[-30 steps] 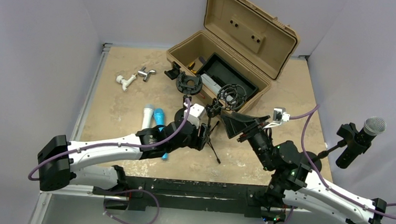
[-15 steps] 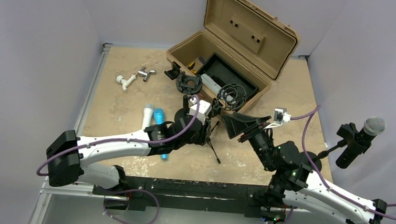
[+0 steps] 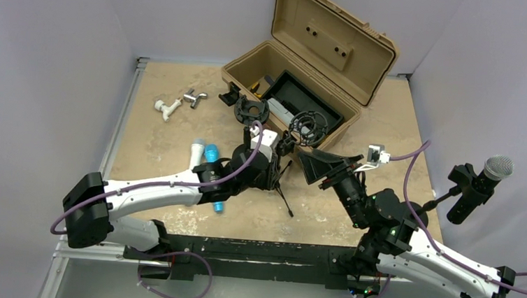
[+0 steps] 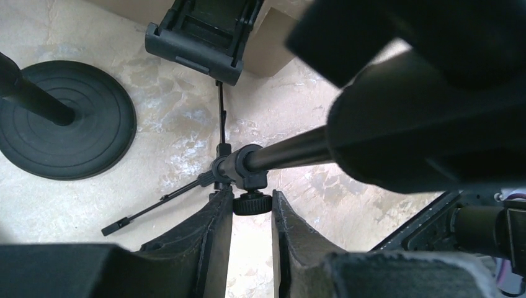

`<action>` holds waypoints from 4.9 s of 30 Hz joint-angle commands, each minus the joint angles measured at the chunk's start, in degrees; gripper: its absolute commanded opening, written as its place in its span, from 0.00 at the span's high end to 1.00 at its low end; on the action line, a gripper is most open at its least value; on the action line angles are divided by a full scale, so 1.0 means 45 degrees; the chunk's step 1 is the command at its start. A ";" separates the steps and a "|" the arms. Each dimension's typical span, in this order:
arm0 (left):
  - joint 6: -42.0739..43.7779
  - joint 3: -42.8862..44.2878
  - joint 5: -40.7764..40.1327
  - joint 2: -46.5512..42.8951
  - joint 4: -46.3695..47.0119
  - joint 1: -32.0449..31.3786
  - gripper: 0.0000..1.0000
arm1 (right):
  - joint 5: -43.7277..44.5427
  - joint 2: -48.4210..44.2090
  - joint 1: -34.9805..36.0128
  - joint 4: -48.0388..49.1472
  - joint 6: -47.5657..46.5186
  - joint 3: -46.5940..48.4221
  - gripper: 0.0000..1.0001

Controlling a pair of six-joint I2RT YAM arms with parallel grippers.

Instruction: Remove the microphone from the stand

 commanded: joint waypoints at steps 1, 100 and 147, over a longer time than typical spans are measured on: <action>-0.0965 -0.0100 0.0874 -0.0327 -0.0042 0.0601 1.00 | 0.0266 -0.0156 -0.0013 0.0016 -0.0020 0.0333 0.25; 0.5846 0.2375 0.3210 -0.9106 -0.4356 0.5055 0.33 | 1.0047 0.6644 -0.3396 -1.0592 0.1086 0.8420 0.16; 0.5302 0.1486 0.4089 -1.0130 -0.3725 0.4064 0.34 | 1.3512 0.7685 -1.2699 -1.5068 1.2187 0.2502 0.01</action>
